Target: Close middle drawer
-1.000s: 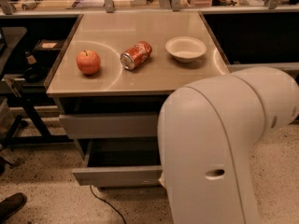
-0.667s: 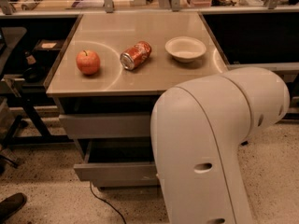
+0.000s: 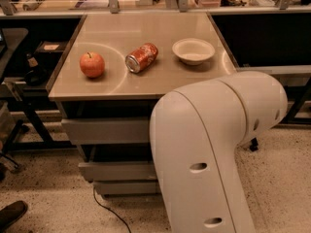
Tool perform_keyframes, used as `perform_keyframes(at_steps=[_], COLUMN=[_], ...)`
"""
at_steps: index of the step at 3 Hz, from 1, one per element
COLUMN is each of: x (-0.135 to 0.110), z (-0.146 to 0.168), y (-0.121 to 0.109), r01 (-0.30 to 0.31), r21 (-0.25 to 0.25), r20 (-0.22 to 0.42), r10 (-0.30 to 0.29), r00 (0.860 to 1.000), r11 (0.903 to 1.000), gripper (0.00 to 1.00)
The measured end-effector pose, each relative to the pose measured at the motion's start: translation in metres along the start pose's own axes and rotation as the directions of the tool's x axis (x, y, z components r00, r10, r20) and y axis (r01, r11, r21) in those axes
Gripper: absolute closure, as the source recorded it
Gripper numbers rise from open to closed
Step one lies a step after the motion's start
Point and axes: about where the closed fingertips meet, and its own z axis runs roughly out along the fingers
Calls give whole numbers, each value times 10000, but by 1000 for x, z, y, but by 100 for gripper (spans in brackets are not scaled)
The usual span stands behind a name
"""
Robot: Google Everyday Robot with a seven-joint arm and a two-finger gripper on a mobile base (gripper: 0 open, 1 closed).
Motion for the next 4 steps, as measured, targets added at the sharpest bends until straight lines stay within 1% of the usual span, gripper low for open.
perform_keyframes(at_steps=[2,4], x=[-28,-57], z=[13,31], y=[-6,1], r01=[480,923], r21=[57,-275], r20=[260,524], r10=[-481,-908], r00=[9985,9945], r11=[9988,9954], gripper=[100,100])
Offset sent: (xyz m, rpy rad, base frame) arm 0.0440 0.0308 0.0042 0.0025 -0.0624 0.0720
